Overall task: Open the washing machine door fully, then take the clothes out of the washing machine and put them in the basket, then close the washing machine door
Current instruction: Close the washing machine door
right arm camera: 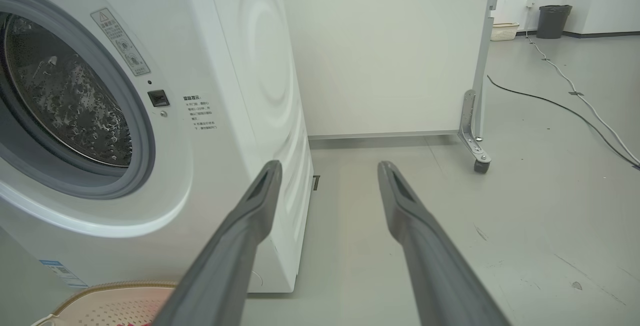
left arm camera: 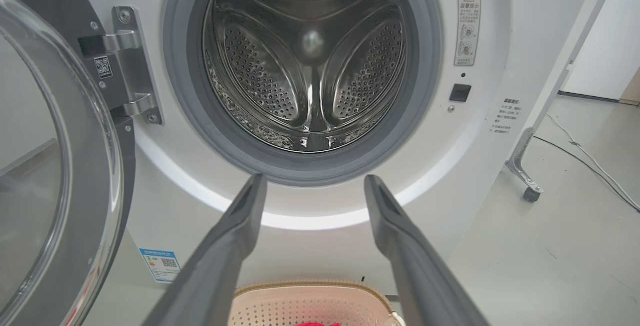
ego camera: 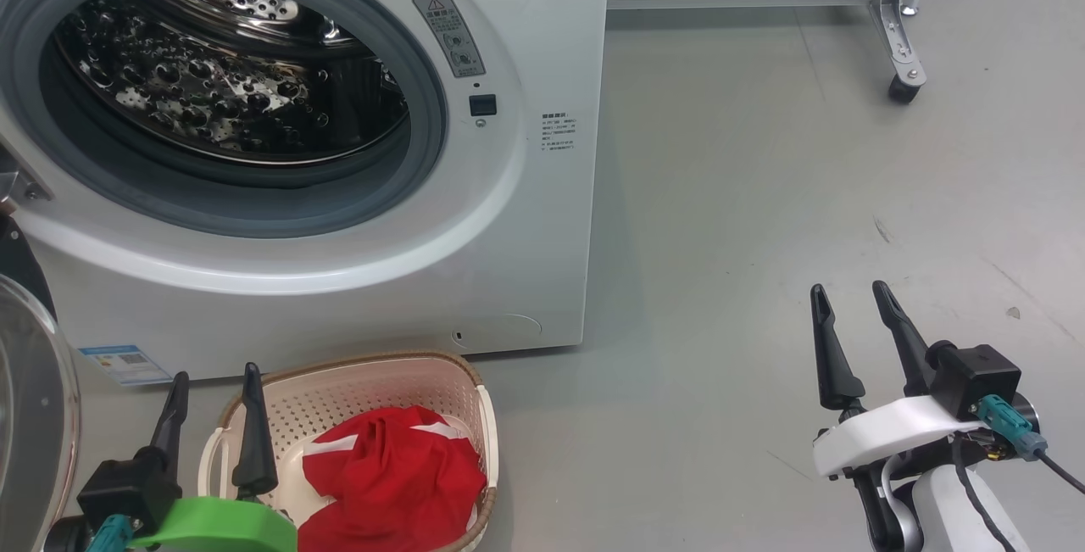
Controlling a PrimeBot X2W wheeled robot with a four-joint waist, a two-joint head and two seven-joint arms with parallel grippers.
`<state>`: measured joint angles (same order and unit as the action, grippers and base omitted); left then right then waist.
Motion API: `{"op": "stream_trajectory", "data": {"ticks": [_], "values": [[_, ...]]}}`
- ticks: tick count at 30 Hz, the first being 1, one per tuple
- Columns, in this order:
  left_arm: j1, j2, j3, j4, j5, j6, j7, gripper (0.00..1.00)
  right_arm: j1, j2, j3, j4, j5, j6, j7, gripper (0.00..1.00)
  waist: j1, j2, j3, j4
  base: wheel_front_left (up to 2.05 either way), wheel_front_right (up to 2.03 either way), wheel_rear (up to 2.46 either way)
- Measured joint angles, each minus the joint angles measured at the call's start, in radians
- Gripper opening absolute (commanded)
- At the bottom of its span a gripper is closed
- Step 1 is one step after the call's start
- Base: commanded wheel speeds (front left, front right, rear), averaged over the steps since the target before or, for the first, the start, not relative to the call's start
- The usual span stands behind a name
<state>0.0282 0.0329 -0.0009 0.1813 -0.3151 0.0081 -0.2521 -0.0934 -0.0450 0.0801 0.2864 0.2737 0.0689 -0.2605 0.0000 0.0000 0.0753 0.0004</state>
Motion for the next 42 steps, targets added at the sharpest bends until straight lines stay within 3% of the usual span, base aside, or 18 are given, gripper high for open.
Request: {"op": "stream_trajectory", "data": {"ticks": [42], "values": [[0.002,0.000,-0.014,-0.028,0.008,0.020,0.000,1.00,0.002,0.000,0.001,-0.004,0.025,-0.003,0.000,1.00,0.0001,0.0000,-0.003,0.022,-0.91,0.91,0.00]]}}
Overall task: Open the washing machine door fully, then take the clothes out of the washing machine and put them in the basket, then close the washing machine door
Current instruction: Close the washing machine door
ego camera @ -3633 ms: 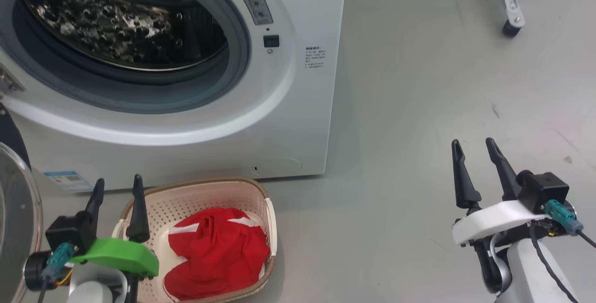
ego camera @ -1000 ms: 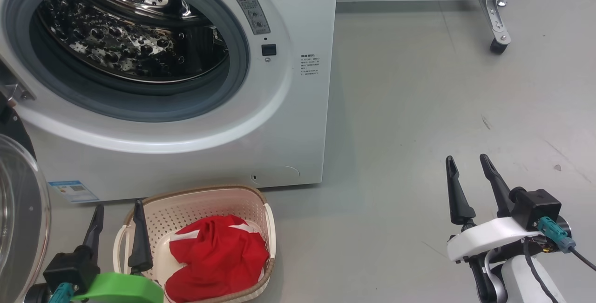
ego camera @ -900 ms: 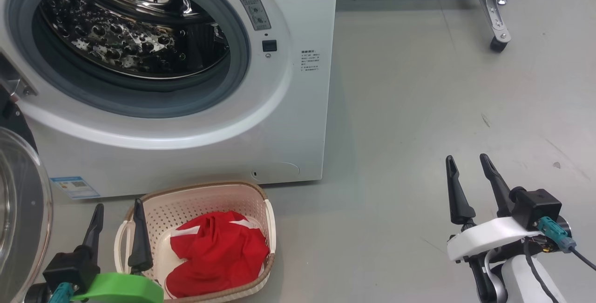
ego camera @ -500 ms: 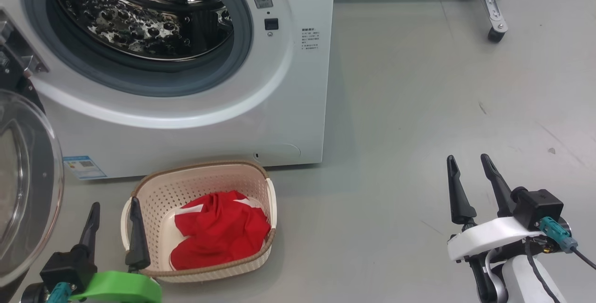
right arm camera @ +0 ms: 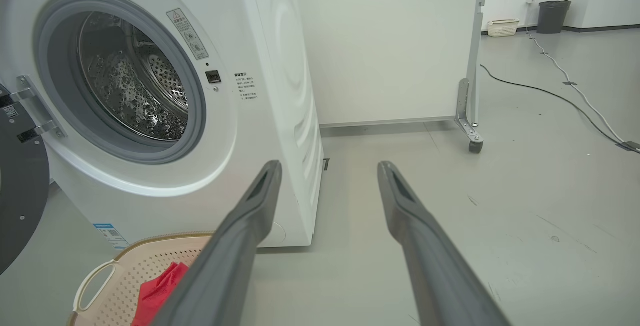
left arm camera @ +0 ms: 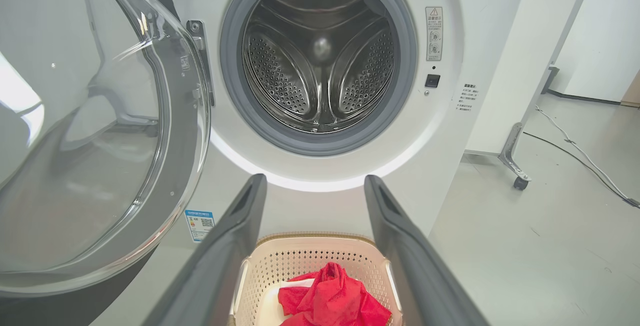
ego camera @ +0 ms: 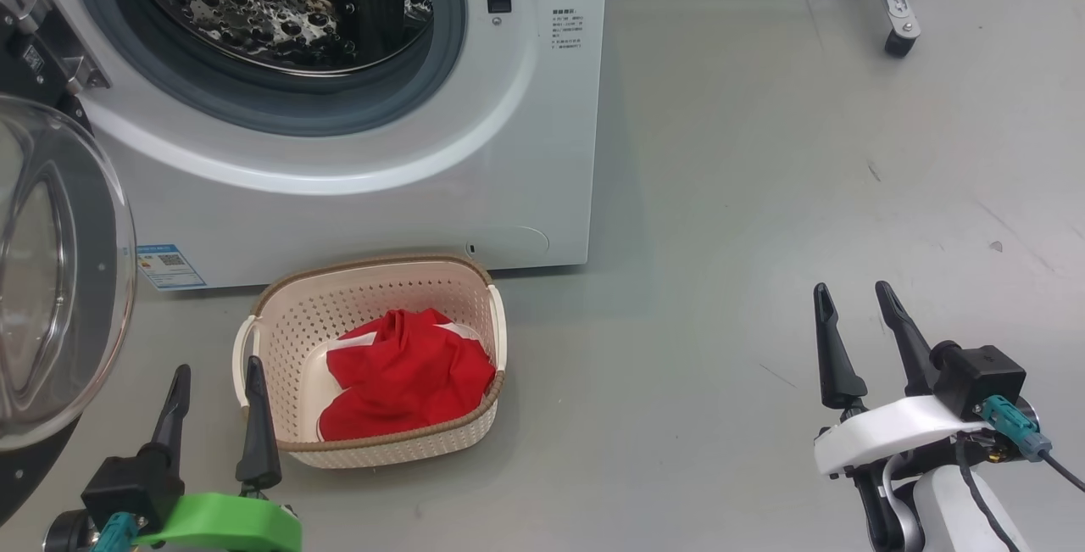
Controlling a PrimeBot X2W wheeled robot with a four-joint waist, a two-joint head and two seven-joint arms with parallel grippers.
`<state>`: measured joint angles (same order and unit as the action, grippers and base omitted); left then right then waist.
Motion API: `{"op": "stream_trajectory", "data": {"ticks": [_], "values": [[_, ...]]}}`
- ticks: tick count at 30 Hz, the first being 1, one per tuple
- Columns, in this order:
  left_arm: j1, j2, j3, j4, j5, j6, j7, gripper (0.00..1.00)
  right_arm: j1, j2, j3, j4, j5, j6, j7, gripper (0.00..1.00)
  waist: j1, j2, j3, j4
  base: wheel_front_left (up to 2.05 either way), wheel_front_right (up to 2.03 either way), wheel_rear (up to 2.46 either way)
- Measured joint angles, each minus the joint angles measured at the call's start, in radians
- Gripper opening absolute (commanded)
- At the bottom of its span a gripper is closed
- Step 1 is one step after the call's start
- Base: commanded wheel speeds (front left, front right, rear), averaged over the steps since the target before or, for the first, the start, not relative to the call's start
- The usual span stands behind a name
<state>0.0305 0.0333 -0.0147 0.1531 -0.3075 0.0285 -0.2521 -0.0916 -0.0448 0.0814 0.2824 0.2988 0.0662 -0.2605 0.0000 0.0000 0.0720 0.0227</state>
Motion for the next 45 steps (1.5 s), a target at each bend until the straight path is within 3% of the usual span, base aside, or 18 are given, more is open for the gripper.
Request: {"op": "stream_trajectory", "data": {"ticks": [17,28,45], "values": [[0.000,0.000,-0.010,0.001,0.000,0.000,0.000,1.00,0.002,0.000,-0.001,0.000,0.001,-0.007,0.000,1.00,0.0000,0.0000,-0.004,0.007,-0.28,0.28,0.00],[0.000,0.000,-0.049,0.020,-0.012,-0.004,0.000,1.00,0.020,0.000,-0.010,-0.006,-0.002,-0.007,0.000,1.00,0.0000,0.0000,-0.006,0.060,0.00,0.00,0.00],[0.037,0.001,-0.049,0.055,-0.018,0.016,0.000,1.00,0.043,0.001,0.020,0.007,-0.011,0.008,0.000,1.00,0.0000,0.0000,-0.030,0.255,0.00,0.00,0.00]]}}
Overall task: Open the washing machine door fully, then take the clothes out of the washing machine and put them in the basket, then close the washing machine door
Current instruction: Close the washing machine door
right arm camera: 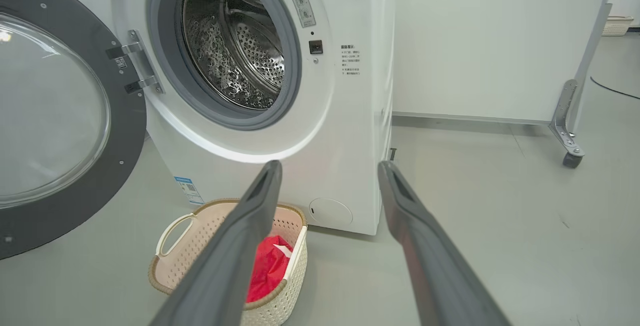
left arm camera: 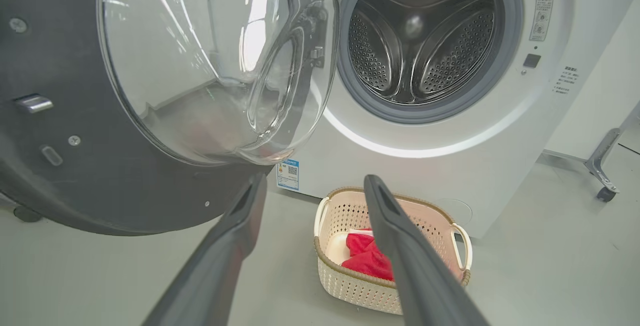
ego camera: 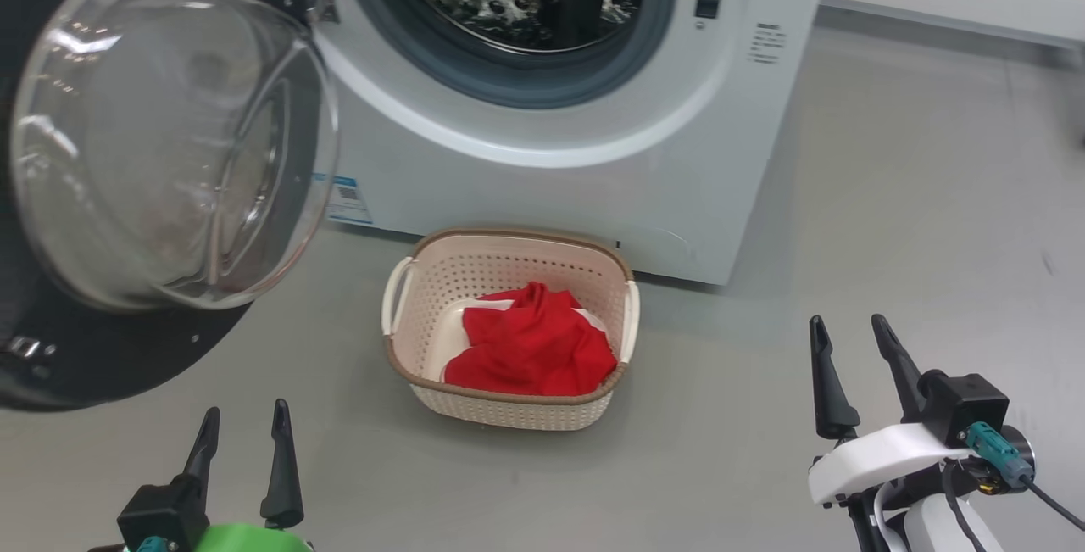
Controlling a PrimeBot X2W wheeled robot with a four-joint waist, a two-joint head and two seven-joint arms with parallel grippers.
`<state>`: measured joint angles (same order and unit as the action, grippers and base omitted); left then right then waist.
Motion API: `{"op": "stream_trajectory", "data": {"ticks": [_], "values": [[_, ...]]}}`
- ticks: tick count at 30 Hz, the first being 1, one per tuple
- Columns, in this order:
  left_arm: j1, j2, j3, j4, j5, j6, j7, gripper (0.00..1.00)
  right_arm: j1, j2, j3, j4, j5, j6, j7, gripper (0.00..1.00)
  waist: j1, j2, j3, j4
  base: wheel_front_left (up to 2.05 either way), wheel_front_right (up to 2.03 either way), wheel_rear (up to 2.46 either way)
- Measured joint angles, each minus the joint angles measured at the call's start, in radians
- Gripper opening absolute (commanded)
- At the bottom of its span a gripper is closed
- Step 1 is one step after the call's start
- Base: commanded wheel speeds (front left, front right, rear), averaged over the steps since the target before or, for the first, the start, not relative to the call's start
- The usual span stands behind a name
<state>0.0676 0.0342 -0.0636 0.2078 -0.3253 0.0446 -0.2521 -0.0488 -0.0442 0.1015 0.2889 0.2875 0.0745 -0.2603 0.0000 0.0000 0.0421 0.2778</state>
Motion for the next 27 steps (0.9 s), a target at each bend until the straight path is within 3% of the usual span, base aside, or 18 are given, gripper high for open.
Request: {"op": "stream_trajectory", "data": {"ticks": [16,27], "values": [[0.012,0.000,0.011,0.007,-0.025,0.021,0.000,1.00,0.015,0.000,0.078,0.006,-0.009,0.013,0.000,1.00,0.0000,0.0000,-0.003,0.208,0.00,0.00,0.00],[0.034,0.001,0.080,-0.036,-0.079,0.048,0.000,1.00,-0.053,-0.002,0.161,0.045,-0.039,0.030,0.001,1.00,0.0000,0.0000,0.042,0.263,0.00,0.00,0.00]]}}
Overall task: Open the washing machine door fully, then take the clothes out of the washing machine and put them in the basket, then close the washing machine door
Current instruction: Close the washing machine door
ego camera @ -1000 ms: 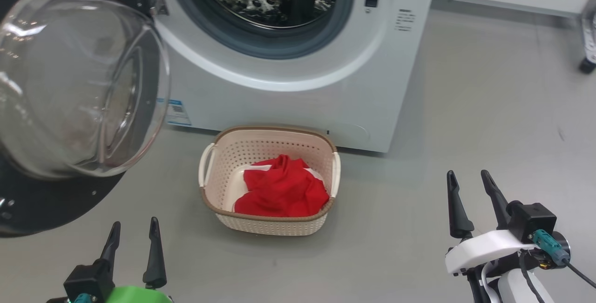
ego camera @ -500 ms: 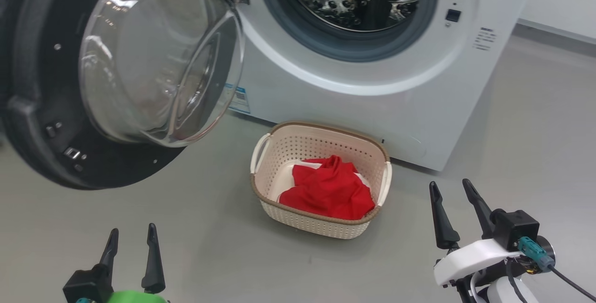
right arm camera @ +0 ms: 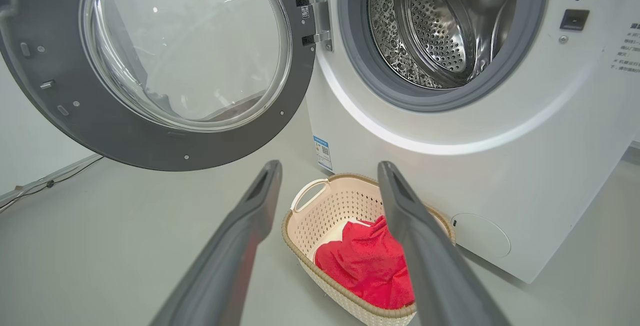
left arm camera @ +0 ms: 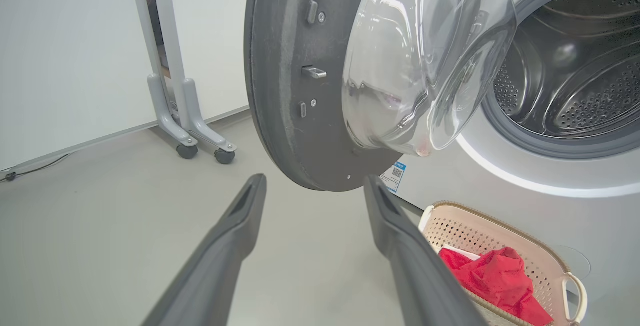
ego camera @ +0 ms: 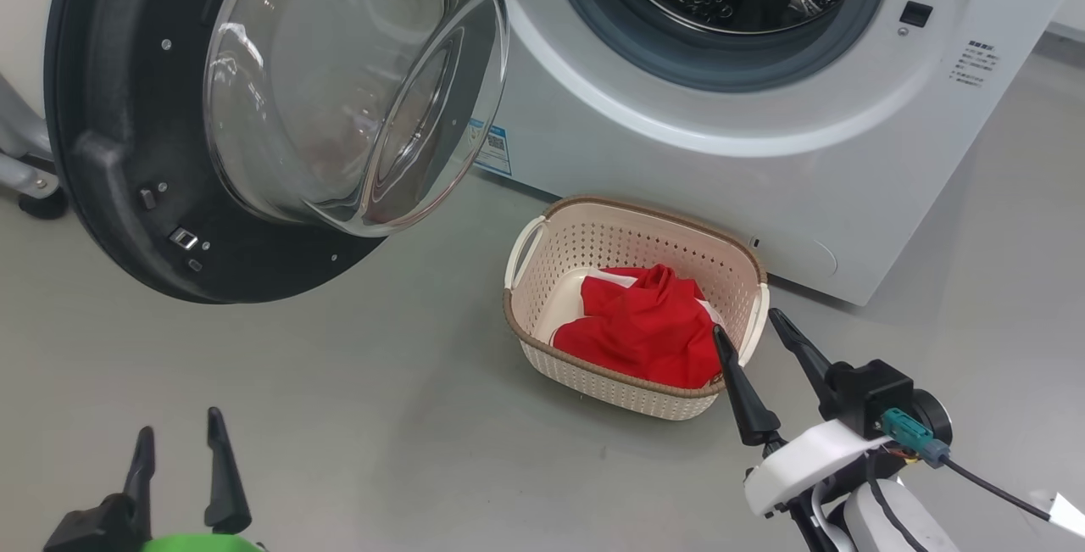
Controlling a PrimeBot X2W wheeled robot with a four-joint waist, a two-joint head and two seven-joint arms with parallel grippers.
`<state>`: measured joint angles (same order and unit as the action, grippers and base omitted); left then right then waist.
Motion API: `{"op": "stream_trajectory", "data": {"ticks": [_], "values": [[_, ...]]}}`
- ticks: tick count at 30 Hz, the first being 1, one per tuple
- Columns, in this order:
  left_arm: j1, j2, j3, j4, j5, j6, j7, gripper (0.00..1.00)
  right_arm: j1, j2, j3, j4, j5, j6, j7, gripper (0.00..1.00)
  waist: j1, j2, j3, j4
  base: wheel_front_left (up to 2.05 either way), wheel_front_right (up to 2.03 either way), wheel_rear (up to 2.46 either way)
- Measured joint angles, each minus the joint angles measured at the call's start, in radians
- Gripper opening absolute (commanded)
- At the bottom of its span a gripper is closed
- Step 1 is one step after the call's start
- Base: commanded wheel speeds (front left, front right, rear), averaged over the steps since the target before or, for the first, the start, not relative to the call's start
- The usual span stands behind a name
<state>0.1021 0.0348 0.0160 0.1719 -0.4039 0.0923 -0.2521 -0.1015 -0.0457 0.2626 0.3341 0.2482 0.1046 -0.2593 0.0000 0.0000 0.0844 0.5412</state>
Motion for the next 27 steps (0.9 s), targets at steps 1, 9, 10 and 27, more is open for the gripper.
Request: {"op": "stream_trajectory", "data": {"ticks": [1,9,10,27], "values": [[0.004,0.000,0.007,-0.002,-0.003,0.003,0.000,1.00,-0.007,0.000,0.007,0.005,0.000,0.000,0.000,1.00,0.0000,0.0000,0.002,0.003,0.00,0.00,0.00],[0.025,0.000,0.029,-0.023,-0.010,0.008,0.000,1.00,-0.038,-0.001,0.046,0.031,0.000,0.008,0.000,1.00,0.0000,0.0000,0.010,0.011,0.00,0.00,0.00],[0.026,0.000,0.032,-0.024,-0.011,0.008,0.000,1.00,-0.041,-0.002,0.049,0.034,0.000,0.008,0.000,1.00,0.0000,0.0000,0.011,0.012,0.00,0.00,0.00],[0.042,0.000,0.037,-0.044,-0.061,0.016,0.000,0.00,-0.065,-0.004,0.060,0.067,0.004,0.012,0.000,1.00,0.0000,0.0000,0.022,0.013,-0.13,-0.13,-0.13]]}}
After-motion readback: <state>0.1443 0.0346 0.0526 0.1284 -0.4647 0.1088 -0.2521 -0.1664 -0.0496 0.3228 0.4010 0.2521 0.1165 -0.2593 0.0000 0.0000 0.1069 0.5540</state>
